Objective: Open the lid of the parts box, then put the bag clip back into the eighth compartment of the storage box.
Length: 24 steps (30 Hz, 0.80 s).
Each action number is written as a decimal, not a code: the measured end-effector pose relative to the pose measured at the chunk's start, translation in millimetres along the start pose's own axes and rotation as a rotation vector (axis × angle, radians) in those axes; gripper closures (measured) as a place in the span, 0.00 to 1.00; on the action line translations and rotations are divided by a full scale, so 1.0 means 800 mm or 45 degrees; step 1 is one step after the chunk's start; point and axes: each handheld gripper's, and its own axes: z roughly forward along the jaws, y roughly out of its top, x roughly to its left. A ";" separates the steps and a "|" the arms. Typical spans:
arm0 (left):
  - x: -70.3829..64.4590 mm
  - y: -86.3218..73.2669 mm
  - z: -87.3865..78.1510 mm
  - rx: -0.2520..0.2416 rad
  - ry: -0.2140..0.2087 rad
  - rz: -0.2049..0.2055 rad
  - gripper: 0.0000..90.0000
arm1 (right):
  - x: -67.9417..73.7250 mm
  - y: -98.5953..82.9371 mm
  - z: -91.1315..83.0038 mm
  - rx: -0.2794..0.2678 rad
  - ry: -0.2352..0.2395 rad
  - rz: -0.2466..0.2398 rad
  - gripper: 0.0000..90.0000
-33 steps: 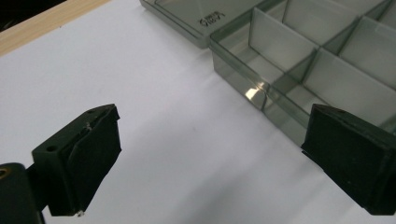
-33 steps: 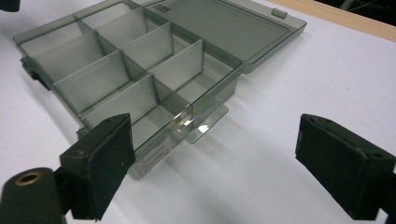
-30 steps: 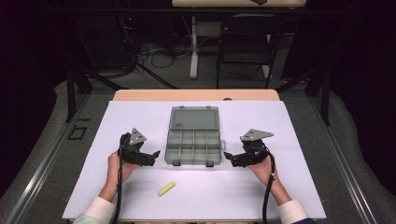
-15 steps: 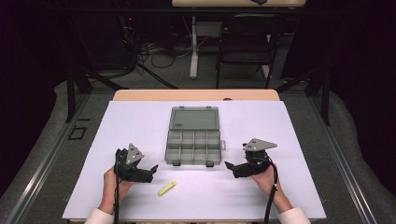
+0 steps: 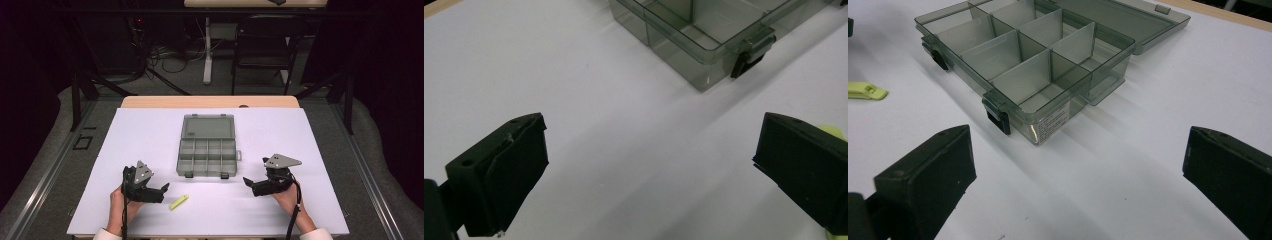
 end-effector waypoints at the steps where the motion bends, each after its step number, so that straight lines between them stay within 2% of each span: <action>1: 0.000 0.000 0.000 0.002 -0.003 0.003 0.00 | 0.000 0.000 0.000 0.006 -0.006 -0.001 0.00; 17: -0.004 0.003 -0.005 0.011 -0.015 0.005 0.00 | 0.000 -0.002 0.002 0.041 -0.018 -0.020 0.00; 24: -0.010 0.005 -0.009 0.030 -0.017 0.025 0.00 | -0.002 -0.002 0.001 0.043 -0.021 -0.015 0.00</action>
